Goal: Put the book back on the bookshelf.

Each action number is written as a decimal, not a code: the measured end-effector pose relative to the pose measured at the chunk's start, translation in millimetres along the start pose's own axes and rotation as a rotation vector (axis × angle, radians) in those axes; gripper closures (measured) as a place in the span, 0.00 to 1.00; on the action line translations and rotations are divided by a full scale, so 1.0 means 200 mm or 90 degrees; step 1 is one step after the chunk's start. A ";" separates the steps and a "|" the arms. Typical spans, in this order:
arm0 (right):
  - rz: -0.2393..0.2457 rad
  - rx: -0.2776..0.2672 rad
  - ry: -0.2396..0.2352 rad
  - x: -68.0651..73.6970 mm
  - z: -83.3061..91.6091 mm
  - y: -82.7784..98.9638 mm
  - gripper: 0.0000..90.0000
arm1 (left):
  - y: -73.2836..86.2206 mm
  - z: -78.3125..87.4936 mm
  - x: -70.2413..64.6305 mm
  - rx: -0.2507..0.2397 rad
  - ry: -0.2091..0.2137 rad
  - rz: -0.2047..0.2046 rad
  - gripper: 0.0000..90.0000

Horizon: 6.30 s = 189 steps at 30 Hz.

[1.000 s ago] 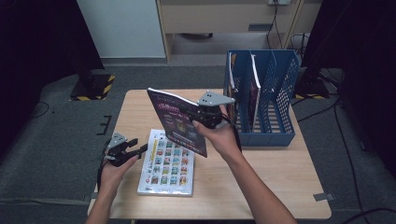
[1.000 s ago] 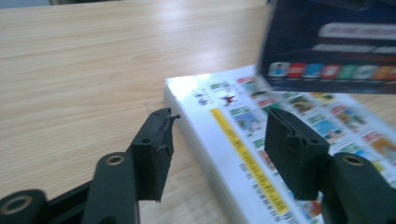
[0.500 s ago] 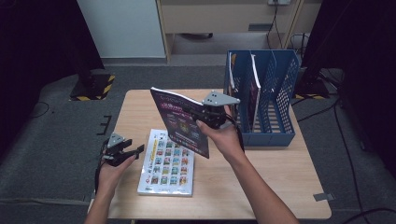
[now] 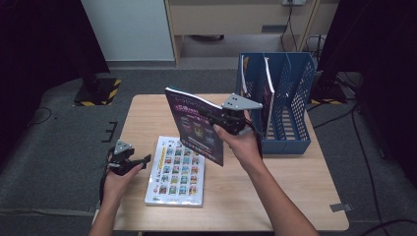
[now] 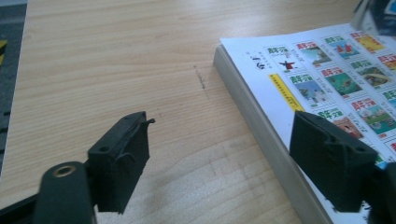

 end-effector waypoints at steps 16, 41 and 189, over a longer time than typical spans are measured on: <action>-0.009 -0.011 0.019 -0.05 0.15 0.01 0.94 | 0.02 -0.02 0.04 0.030 -0.016 0.025 0.07; -0.025 -0.011 0.032 -0.14 0.33 0.08 0.94 | 0.05 -0.05 0.03 0.070 -0.032 0.003 0.07; -0.088 -0.015 0.362 -0.52 1.16 0.01 0.94 | 0.12 -0.08 0.11 0.080 -0.090 0.029 0.02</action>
Point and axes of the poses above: each handheld gripper's, and its own axes: z roughly backward along the jaws, y roughly out of its underside, x roughly to its left, the point moved 3 cm from there along -z, roughly forward along the jaws, and after that the axes turned 7 degrees about x, right-handed, at the moved point
